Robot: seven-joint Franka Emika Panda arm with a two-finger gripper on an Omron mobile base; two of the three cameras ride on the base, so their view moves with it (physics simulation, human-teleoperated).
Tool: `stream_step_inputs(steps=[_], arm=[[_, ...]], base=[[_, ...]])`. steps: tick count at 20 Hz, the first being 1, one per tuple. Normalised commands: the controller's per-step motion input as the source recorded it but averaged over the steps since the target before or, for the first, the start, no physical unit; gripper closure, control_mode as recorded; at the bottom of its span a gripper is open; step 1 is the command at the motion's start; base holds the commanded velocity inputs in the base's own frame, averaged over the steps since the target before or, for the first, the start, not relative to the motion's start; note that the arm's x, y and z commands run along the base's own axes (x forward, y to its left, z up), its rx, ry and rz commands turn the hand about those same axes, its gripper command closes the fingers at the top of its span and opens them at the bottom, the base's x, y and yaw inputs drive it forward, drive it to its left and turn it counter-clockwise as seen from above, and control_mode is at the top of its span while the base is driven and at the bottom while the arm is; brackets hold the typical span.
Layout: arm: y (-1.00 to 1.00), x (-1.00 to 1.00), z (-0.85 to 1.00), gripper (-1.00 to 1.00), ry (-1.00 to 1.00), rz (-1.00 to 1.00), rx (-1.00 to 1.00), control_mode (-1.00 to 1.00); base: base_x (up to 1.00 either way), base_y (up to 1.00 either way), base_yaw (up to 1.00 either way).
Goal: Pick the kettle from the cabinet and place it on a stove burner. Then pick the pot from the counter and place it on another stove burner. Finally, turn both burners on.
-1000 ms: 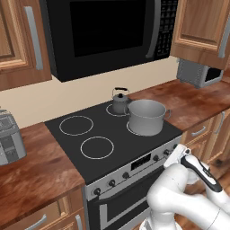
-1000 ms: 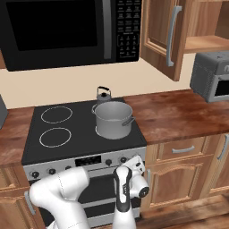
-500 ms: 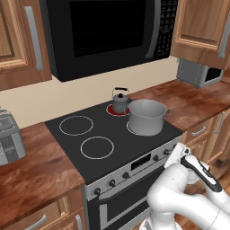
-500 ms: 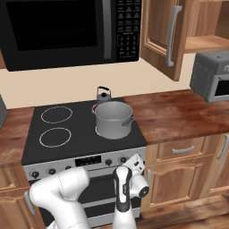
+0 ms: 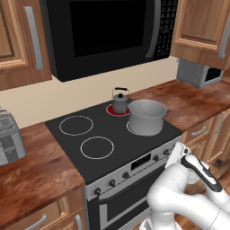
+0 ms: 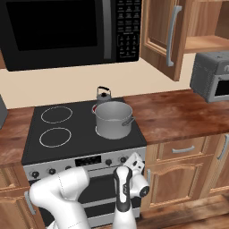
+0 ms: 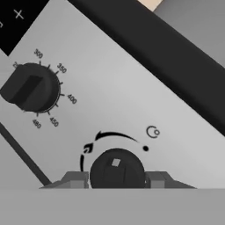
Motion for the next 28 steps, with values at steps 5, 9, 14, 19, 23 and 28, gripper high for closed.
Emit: stream_step_inputs(steps=[5,9,14,19,23,28], arm=[[-0.01,0.00,0.00,1.00,-0.10,0.10,-0.14,-1.00],[0.00,0.00,0.00,1.00,-0.05,0.09,-0.08,-1.00],[0.07,0.00,-0.03,-1.00,0.02,0.05,-0.03,-1.00],[0.05,-0.01,-0.01,-1.00,0.01,0.03,-0.01,-1.00],[0.00,-0.13,0.00,-1.00,0.00,0.03,0.00,-1.00],[-0.07,-0.24,0.00,-1.00,-0.05,0.02,0.00,-1.00]], base=[[0.00,0.00,0.00],[0.00,0.00,0.00],[0.00,0.00,0.00],[0.00,0.00,0.00],[0.00,0.00,0.00],[0.00,0.00,0.00]])
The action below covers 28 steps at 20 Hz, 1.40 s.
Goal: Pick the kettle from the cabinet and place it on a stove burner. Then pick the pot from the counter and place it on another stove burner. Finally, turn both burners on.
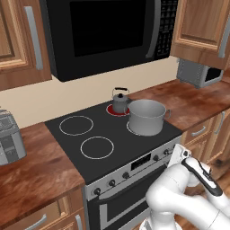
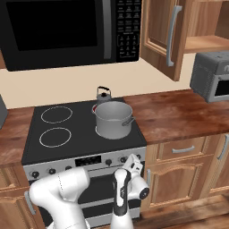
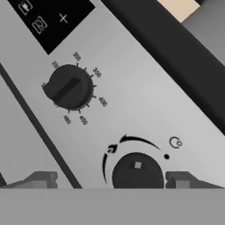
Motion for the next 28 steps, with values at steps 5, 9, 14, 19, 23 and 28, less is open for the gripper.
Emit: stream_step_inputs(steps=[5,9,14,19,23,28], arm=[[-0.29,-0.22,0.15,-1.00,-0.13,0.01,0.00,-1.00],[-0.26,-0.19,0.21,-1.00,-0.14,0.02,0.00,-1.00],[-0.27,-0.17,0.21,-1.00,-0.11,0.02,0.00,-1.00],[-0.36,-0.05,0.18,-1.00,-0.05,0.02,0.02,-1.00],[-0.44,0.00,0.16,-1.00,0.00,0.00,0.05,-1.00],[-0.42,0.05,0.07,-1.00,0.02,0.00,0.09,-1.00]], base=[[0.00,0.00,0.00],[0.00,0.00,0.00],[0.00,0.00,0.00],[0.00,0.00,0.00],[0.00,0.00,0.00],[0.00,0.00,0.00]])
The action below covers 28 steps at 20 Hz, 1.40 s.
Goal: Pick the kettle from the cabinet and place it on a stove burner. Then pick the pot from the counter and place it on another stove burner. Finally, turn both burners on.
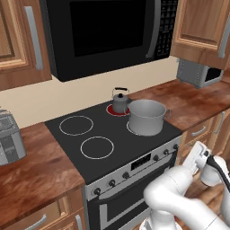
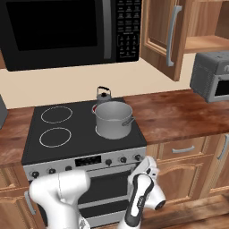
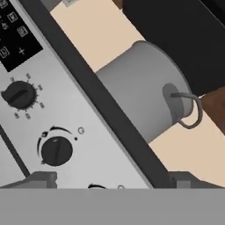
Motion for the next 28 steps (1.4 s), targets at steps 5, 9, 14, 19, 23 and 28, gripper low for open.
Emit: stream_step_inputs(steps=[5,9,14,19,23,28], arm=[[-0.08,0.22,-0.04,-1.00,0.12,0.00,0.09,-1.00],[0.00,0.28,-0.03,-1.00,0.17,0.00,0.09,-1.00],[0.00,0.24,-0.05,-1.00,0.17,0.00,0.10,-1.00],[0.00,0.13,-0.12,-1.00,0.16,0.00,0.10,-1.00],[0.00,0.07,-0.14,-1.00,0.15,0.00,0.12,-1.00],[0.00,0.08,-0.06,-1.00,0.12,-0.02,0.11,-1.00]], base=[[0.00,0.00,0.00],[0.00,0.00,0.00],[0.00,0.00,0.00],[0.00,0.00,0.00],[0.00,0.00,0.00],[0.00,0.00,0.00]])
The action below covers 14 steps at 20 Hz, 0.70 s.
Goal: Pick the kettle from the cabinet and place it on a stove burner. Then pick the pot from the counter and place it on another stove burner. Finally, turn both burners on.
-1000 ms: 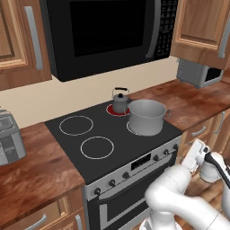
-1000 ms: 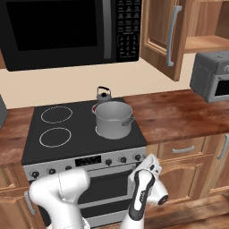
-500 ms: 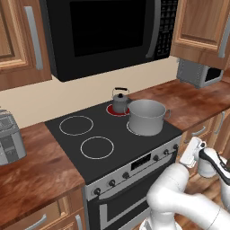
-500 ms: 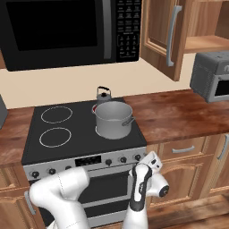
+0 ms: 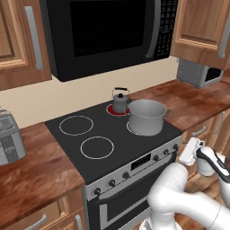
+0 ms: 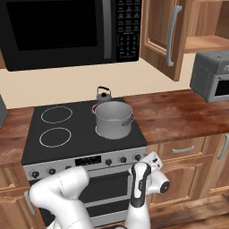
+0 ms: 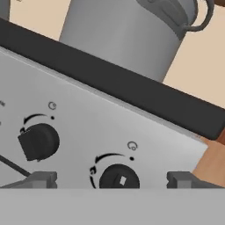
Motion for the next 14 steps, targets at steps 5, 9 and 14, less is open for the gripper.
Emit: stream_step_inputs(steps=[5,9,14], arm=[[0.00,0.07,-0.05,-1.00,0.04,-0.03,0.10,-1.00],[0.00,0.05,-0.19,-1.00,0.02,-0.03,0.08,-1.00],[0.00,0.02,-0.24,-1.00,0.00,-0.02,0.04,-1.00]], base=[[0.00,0.00,0.00],[0.00,0.00,0.00],[0.00,0.00,0.00]])
